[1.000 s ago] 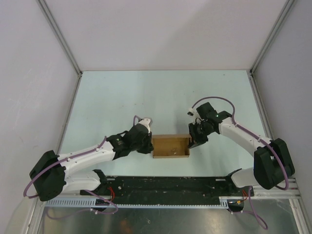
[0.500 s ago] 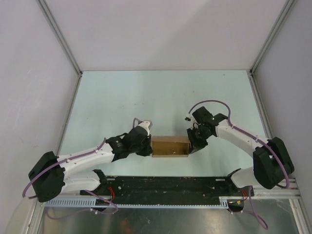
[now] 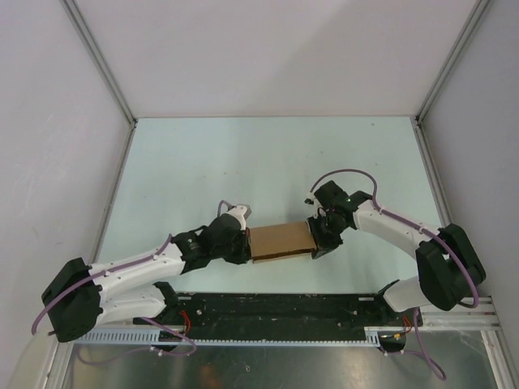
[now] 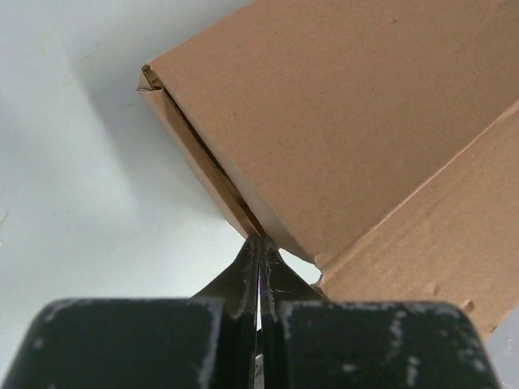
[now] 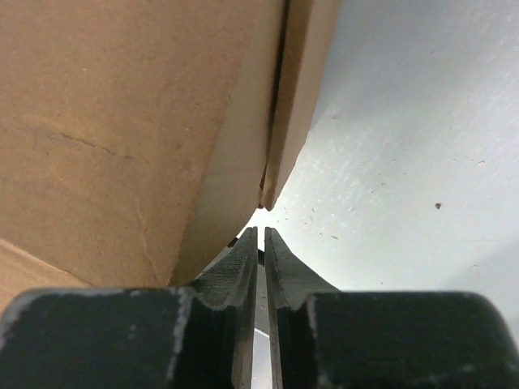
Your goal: Fold the paper box
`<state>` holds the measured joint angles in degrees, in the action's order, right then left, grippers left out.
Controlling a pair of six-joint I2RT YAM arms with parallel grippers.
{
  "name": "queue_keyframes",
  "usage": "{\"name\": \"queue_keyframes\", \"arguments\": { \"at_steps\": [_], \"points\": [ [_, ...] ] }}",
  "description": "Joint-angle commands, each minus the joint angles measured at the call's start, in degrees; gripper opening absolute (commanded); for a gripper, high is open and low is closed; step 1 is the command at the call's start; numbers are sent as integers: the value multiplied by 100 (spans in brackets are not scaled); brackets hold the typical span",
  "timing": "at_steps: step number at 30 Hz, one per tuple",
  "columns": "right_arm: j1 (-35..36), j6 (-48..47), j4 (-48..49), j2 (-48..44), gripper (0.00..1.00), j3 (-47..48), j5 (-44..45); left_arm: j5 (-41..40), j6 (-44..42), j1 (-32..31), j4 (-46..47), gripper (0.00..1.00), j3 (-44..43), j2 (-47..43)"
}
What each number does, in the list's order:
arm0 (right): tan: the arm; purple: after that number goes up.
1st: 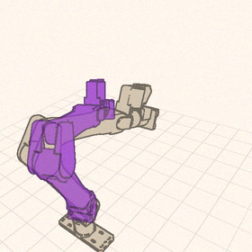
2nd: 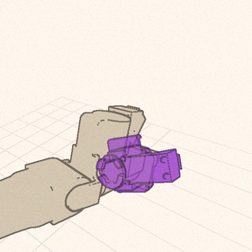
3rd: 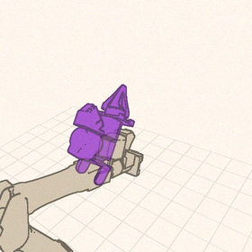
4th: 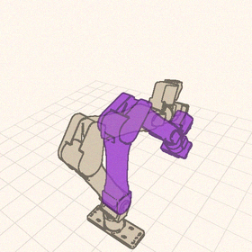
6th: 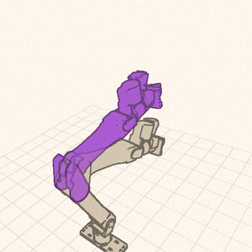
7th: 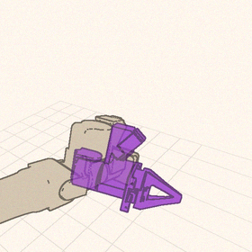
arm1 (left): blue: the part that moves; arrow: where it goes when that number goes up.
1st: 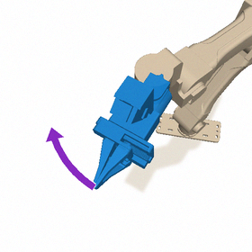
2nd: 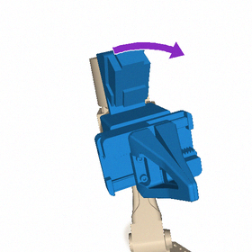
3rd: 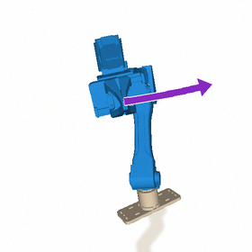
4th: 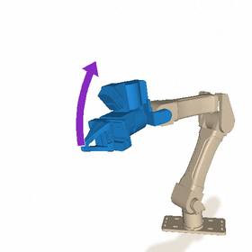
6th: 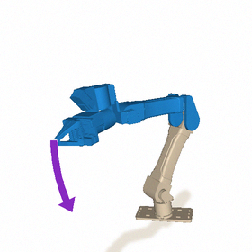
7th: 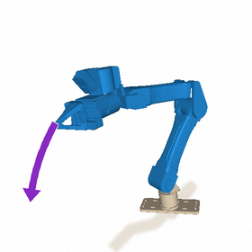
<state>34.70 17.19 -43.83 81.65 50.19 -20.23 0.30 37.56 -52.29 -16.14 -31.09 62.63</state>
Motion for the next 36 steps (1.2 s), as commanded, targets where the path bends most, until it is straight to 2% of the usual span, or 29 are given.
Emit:
{"name": "queue_keyframes", "arguments": {
  "at_steps": [1,3,8,11,18,23,27,28,32,36],
  "points": [
    [55,144,-2,-105,14,-10,264,225,58,-53,67,0,235,-207],
    [37,197,-55,-236,16,-10,335,260,76,-53,50,0,357,-338],
    [-129,294,-64,-491,28,-1,493,199,181,-53,-38,0,586,-708],
    [-209,311,-90,-641,29,17,546,138,208,-53,-135,1,666,-893],
    [-490,364,-90,-905,29,69,616,32,164,-44,-354,13,596,-1025],
    [-736,618,-195,-1212,35,183,1353,-222,260,-53,-662,21,578,-1104],
    [-886,856,-117,-1694,40,341,2013,-381,462,-53,-1214,24,534,-1595],
    [-903,865,-38,-1783,43,342,2014,-381,489,-53,-1277,27,525,-2022],
    [-921,935,340,-2152,52,359,1988,240,279,-53,-1313,35,411,-3132],
    [-930,1032,717,-2311,61,359,1707,734,6,-53,-1295,43,-210,-3494]
  ]
}}
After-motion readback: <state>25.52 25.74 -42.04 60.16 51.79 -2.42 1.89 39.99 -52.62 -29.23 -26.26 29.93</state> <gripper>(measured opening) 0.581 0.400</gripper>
